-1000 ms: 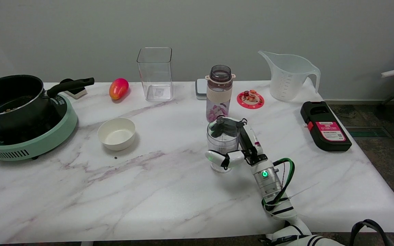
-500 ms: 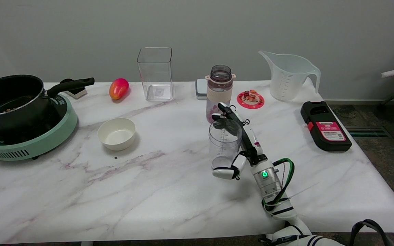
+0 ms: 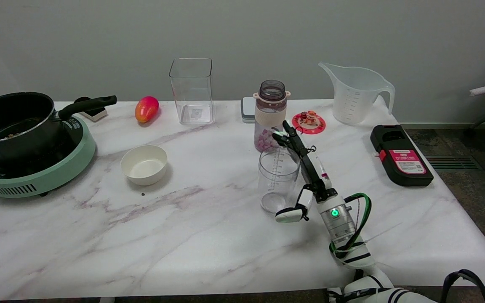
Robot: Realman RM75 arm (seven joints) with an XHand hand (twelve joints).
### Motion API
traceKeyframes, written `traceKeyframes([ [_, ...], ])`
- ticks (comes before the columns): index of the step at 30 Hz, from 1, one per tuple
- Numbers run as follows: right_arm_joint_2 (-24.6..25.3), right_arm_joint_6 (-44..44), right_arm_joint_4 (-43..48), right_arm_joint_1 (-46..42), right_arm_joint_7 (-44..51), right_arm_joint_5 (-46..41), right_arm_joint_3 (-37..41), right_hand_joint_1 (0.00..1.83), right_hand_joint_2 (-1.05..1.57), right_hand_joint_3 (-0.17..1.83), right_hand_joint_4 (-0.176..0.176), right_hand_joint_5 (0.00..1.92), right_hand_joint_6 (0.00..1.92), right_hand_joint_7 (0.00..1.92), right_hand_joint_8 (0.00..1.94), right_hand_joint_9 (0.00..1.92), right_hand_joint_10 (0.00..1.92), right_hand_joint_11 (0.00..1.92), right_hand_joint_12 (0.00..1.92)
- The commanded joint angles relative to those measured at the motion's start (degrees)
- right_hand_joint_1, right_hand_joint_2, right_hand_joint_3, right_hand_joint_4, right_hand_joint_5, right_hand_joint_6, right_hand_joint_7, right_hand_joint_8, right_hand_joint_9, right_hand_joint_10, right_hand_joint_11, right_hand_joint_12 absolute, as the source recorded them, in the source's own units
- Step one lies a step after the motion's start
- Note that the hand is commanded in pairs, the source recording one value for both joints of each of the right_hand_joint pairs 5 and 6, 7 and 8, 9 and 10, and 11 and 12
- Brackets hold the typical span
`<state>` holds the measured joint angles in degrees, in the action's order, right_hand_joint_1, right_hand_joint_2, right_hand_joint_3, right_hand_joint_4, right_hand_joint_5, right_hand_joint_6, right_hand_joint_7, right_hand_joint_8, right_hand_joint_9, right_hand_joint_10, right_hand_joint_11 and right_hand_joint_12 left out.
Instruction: Place the measuring cup onto the table.
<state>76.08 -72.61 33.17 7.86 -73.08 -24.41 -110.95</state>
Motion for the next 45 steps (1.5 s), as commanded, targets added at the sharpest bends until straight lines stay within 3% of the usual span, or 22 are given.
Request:
traceKeyframes([
  [1,-9.65,4.54,7.0,-4.63,-4.68,-6.43,0.58,1.18,-0.73,0.89,0.0,0.0,0.0,0.27,0.27,0.16,0.16,0.21,0.21],
  [10,-18.64,10.99,13.65,-9.84,-5.31,-9.74,3.45,1.27,-0.62,0.99,0.0,0.0,0.0,0.24,0.24,0.13,0.13,0.14,0.14],
  [15,-21.55,13.86,18.14,-13.82,-6.6,-12.93,8.98,1.35,-0.38,1.15,0.0,0.01,0.01,0.32,0.32,0.32,0.32,0.26,0.26],
  [16,-21.57,14.33,19.04,-14.52,-5.91,-13.91,10.66,1.36,-0.18,1.23,0.0,0.19,0.19,0.43,0.43,0.44,0.44,0.38,0.38],
  [17,-21.26,14.26,19.74,-15.43,-4.56,-14.93,13.0,1.36,0.01,1.1,0.0,0.34,0.34,0.79,0.79,0.51,0.51,0.44,0.44],
  [18,-20.77,13.97,20.83,-16.81,-2.92,-16.39,16.29,1.37,0.14,0.99,0.0,0.47,0.47,0.95,0.95,0.61,0.61,0.51,0.51],
  [20,-19.87,13.66,22.99,-19.06,-0.85,-18.43,21.41,1.36,0.28,0.84,0.0,0.56,0.56,1.07,1.07,0.89,0.89,0.64,0.64],
  [22,-18.79,13.74,25.51,-21.53,1.2,-20.27,27.33,1.35,0.33,0.77,0.0,0.59,0.59,1.11,1.11,1.04,1.04,0.75,0.75],
  [29,-17.25,17.24,34.05,-25.8,4.35,-23.2,38.63,1.35,0.33,0.79,0.0,0.63,0.63,1.13,1.13,1.08,1.08,0.8,0.8],
  [45,-19.98,16.59,34.03,-19.55,3.87,-29.4,36.42,1.27,0.19,0.97,0.0,0.78,0.78,1.11,1.11,1.01,1.01,0.85,0.85],
])
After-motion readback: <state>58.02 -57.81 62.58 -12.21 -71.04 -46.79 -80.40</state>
